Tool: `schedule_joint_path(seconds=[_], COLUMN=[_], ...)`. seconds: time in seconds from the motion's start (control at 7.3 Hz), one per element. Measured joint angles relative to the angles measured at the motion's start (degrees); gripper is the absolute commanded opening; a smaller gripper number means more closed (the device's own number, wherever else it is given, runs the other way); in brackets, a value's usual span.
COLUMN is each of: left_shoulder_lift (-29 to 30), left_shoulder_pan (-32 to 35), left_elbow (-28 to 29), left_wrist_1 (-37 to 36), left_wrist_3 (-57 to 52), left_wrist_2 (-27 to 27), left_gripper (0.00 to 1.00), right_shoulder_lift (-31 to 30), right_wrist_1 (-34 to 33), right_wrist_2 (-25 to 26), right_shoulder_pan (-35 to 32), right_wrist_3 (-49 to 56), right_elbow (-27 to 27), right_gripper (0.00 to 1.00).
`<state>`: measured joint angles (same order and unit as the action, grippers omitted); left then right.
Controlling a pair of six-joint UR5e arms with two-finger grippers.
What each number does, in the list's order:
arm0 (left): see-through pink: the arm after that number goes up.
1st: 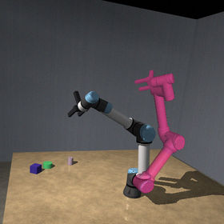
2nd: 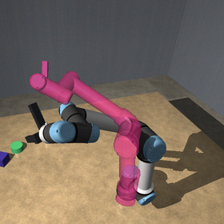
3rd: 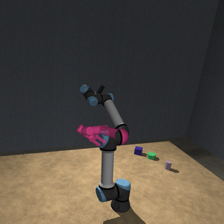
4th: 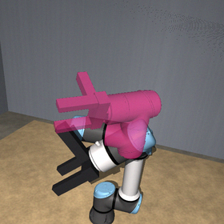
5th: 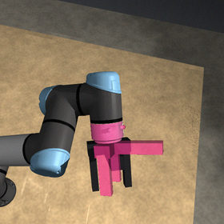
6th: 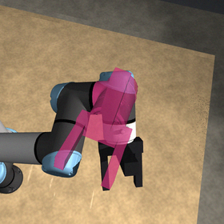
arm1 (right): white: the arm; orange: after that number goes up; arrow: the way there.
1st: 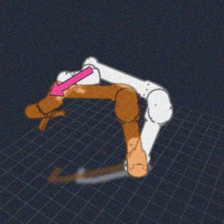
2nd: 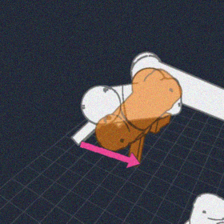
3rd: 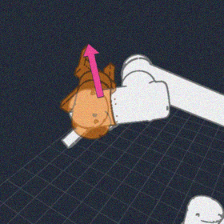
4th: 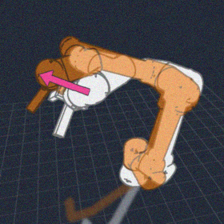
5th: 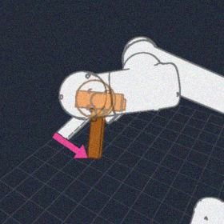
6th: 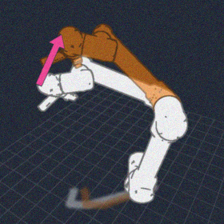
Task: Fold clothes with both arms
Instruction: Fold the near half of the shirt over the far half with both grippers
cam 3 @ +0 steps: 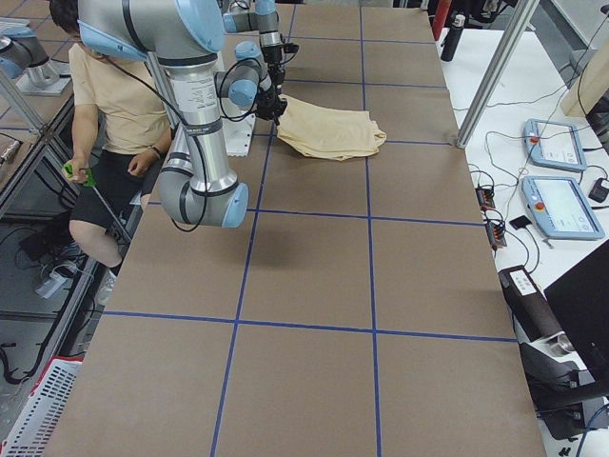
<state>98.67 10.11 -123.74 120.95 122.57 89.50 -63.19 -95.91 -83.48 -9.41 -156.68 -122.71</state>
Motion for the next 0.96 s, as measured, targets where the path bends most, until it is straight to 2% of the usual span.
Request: schedule_joint_path(seconds=[0.14,0.41,0.68,0.96], left_shoulder_lift=[1.0,5.3,11.2,16.3], left_shoulder_pan=[3.2,13.1,21.8,26.6], left_elbow=[-0.8,3.9,12.5,20.3], left_wrist_1=[-1.8,-2.8,-2.7,-2.4], left_wrist_3=[-2.3,-10.1,-15.5,-18.4], left_wrist_2=[1.6,6.3,10.9,11.7], left_gripper=[0.00,0.00,0.00,0.00], right_shoulder_lift=[1.6,7.4,14.6,21.1], right_wrist_1=[-0.4,-0.4,0.0,3.1], right_wrist_2=[-3.5,-11.4,-14.4,-15.4], right_shoulder_pan=[-4.8,-15.5,-22.1,-25.5], right_wrist_3=[2.1,7.5,13.1,17.2], right_elbow=[0.5,7.4,18.4,31.2], right_gripper=[0.00,0.00,0.00,0.00])
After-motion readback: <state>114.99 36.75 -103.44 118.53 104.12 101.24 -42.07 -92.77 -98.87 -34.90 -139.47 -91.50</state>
